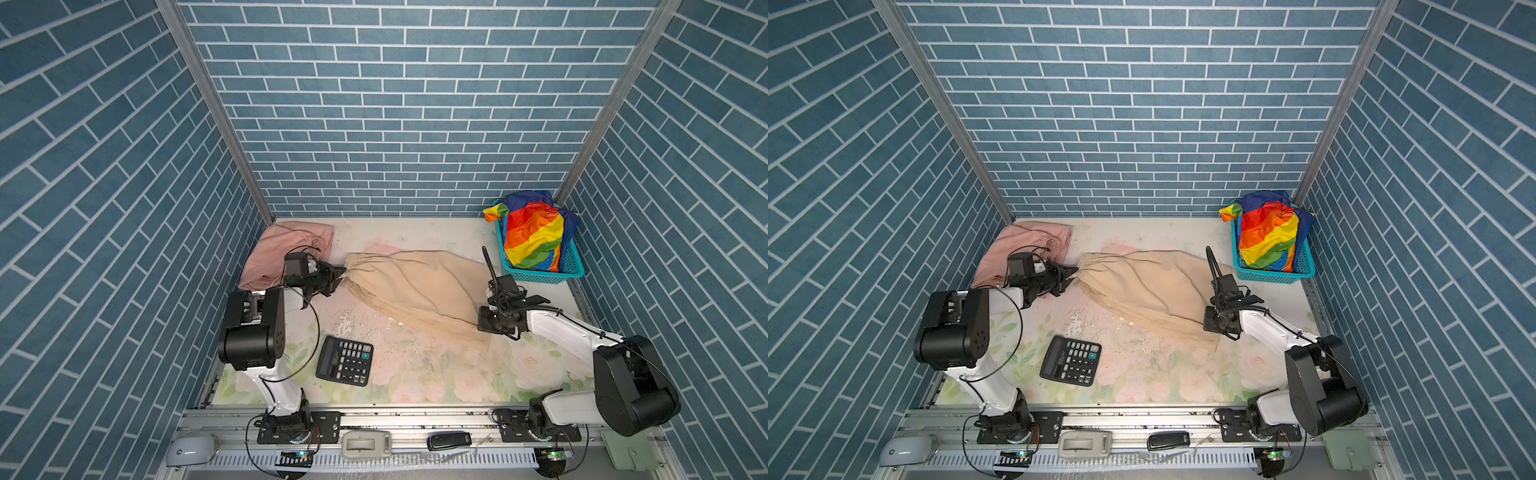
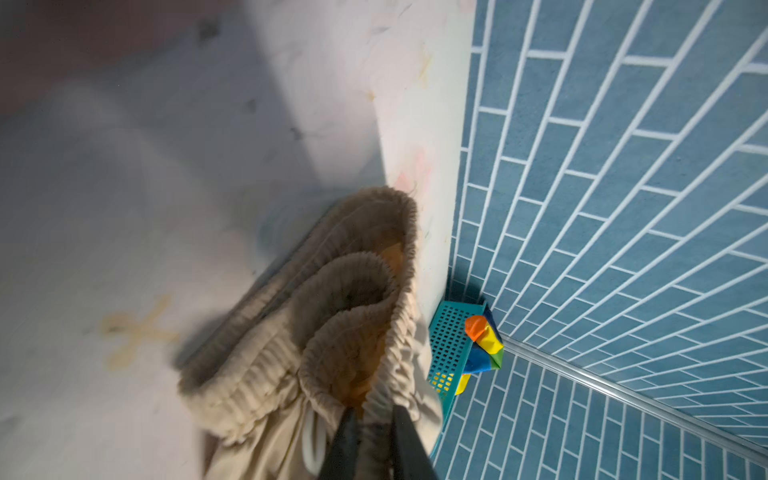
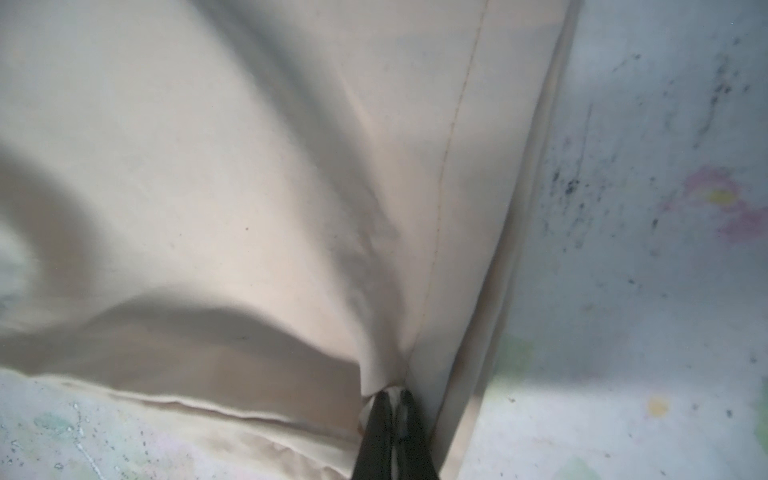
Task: Fold and stack the shorts
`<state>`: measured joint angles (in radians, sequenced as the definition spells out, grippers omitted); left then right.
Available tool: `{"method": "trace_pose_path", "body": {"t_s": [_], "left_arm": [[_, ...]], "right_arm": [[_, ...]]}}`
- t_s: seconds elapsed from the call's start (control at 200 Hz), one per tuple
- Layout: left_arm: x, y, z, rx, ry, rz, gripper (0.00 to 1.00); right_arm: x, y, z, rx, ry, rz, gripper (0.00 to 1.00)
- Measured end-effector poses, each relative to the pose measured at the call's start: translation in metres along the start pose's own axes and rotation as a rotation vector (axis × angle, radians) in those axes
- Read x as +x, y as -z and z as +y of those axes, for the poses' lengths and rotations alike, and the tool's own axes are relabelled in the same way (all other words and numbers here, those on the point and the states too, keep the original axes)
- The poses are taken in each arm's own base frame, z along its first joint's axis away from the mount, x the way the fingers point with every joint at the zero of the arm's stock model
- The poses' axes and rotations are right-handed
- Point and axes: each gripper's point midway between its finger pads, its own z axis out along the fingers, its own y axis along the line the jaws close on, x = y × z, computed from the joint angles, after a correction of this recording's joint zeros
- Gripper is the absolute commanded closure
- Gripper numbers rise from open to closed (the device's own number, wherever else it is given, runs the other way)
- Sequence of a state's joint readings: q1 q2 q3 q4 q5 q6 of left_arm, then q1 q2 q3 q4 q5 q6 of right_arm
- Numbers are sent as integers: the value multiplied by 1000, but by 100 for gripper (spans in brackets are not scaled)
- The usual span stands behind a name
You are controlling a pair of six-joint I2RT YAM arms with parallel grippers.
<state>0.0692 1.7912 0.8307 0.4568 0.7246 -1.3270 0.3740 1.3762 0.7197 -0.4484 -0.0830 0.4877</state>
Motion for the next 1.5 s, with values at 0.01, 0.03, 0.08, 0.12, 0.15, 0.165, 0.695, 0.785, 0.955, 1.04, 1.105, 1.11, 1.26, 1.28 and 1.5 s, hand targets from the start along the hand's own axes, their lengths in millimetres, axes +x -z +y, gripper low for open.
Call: {"method": "trace_pose_path", "body": {"t_s": [0.01,0.03,0.08,0.12,0.15,0.165,0.695,0.785,0.955,1.04,1.105,1.11,1.26,1.28,1.5], "left_arm": [[-1,0,-2,6,-4,0,88],[-3,-2,-7,21,-9,-2,88],[-9,-8,-21,57,-27,-7,89],[-13,-13,-32,87,-44,-11,91],[-17,-16,-42,113,-59,-13,92],[-19,-19,-48,128,-65,-14,92],[-26,-31,-121,381,-245,28,93],[-29,-29,-76,314,-178,32,92],[-40,-20,-22,244,-89,14,92],[-43,-14,-10,235,-75,4,93],[-43,-11,-1,229,-65,-1,93],[-43,-10,-1,229,-64,-1,93],[-44,-2,25,193,-18,-16,92],[-44,-1,27,189,-13,-18,92],[-44,1,32,181,-22,-21,90]], "right_arm": [[-1,0,0,-1,0,-1,100],[-2,1,0,0,0,-3,100],[-9,5,0,-2,-1,-16,100],[-16,8,0,-6,-2,-30,100],[-22,12,1,-9,-5,-43,100],[-25,13,1,-10,-7,-49,100],[-24,23,9,-134,-32,-99,100],[4,7,9,-144,-40,-30,100],[27,-3,19,-160,-34,13,100],[34,-5,22,-164,-28,19,100],[38,-4,24,-165,-26,21,100],[39,-4,24,-166,-26,21,100],[36,13,27,-180,-17,-37,100],[35,16,28,-183,-15,-47,99],[47,21,26,-195,2,-56,78]]}}
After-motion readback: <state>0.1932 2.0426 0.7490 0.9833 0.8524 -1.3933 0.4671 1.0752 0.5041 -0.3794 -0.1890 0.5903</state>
